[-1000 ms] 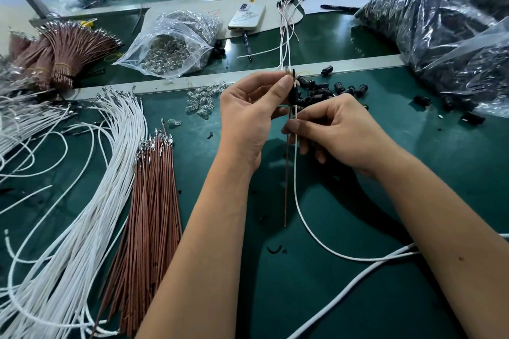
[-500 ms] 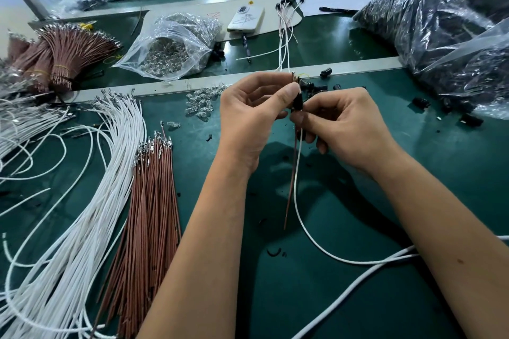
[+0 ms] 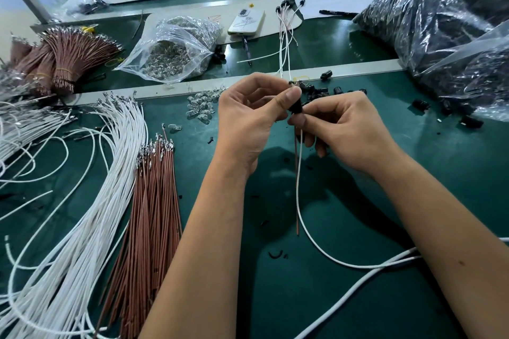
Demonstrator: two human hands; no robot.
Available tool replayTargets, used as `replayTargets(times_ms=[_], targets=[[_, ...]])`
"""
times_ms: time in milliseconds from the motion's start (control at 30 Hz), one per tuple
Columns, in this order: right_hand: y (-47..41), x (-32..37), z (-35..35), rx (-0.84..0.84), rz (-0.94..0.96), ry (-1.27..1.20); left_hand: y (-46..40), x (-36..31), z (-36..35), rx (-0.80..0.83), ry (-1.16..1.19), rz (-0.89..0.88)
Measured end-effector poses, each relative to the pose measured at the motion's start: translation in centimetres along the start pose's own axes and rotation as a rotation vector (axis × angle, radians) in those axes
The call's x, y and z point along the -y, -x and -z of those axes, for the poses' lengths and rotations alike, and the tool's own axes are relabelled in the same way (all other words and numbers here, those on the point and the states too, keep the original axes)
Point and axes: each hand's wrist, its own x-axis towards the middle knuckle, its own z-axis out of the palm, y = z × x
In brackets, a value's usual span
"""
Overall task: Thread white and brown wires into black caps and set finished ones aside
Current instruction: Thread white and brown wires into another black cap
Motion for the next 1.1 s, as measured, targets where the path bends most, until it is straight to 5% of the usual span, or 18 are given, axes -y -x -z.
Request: replayTargets(times_ms=[800, 1100], targets=[[-0.5, 1.4, 0.3, 0.091, 0.115, 0.407, -0.3, 0.2, 0.4, -0.053, -0.121, 0.002], [-4.7, 4.9, 0.3, 0.460, -0.113, 0.640, -0.8, 1.0, 1.4, -0.226, 0.009, 0.161]])
